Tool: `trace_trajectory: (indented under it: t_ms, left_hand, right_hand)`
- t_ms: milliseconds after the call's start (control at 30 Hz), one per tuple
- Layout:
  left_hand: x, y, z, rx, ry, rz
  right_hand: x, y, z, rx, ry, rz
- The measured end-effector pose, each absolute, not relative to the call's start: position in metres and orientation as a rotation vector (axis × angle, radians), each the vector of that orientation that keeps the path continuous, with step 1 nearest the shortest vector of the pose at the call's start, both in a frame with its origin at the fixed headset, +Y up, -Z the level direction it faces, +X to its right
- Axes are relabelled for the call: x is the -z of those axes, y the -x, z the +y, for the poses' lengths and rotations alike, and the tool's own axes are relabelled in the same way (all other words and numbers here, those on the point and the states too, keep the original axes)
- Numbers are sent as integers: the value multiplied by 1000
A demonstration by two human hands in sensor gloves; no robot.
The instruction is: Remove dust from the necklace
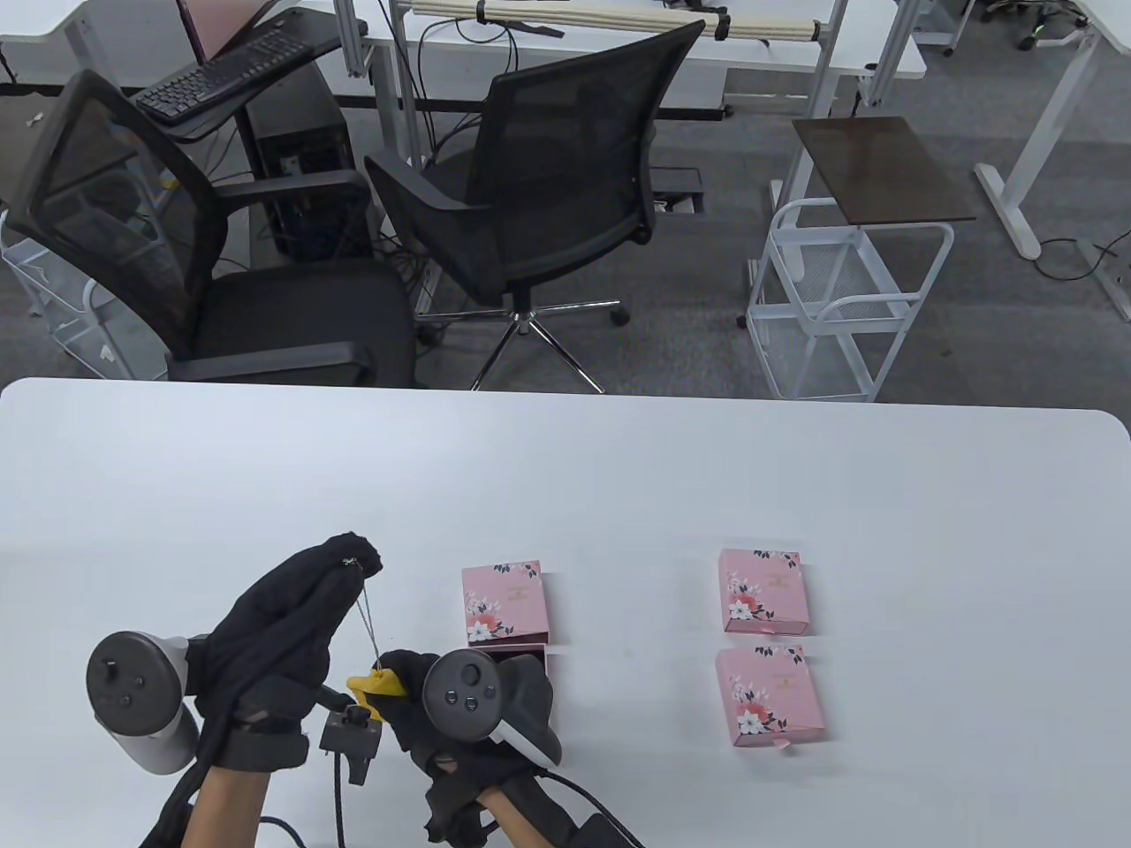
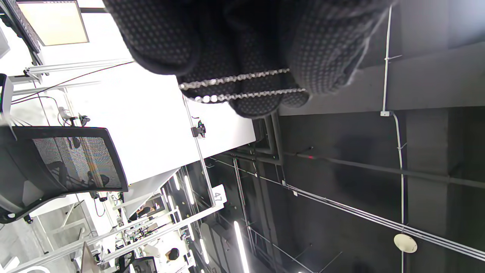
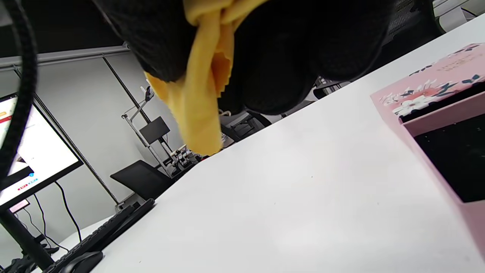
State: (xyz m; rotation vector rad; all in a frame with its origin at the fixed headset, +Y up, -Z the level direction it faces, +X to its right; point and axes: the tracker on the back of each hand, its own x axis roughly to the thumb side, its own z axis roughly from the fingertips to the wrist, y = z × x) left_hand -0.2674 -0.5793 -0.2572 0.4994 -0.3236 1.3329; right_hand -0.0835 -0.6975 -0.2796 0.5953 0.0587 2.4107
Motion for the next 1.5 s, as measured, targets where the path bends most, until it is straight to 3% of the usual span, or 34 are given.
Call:
trace_trajectory:
  t_ms: [600, 733, 900, 1133, 1300, 1500]
  left_hand:
    - [253, 282, -574, -1375, -548, -294]
    - [255, 290, -575, -1384, -545, -271]
    - [258, 295, -578, -1390, -538, -245]
    - [260, 291, -580, -1381, -523, -247]
    - [260, 282, -580, -1360, -501, -268]
    - [260, 271, -582, -1334, -477, -285]
  right_hand:
    - [279, 97, -715, -2695, -715, 254]
    - [282, 92, -708, -2707, -707, 254]
    - [291, 67, -684, -2748, -589, 142]
    - [306, -7, -661, -2747, -270, -18]
    - [307, -50, -680, -2822, -72, -1]
    - [319, -70, -712, -2956, 54, 215]
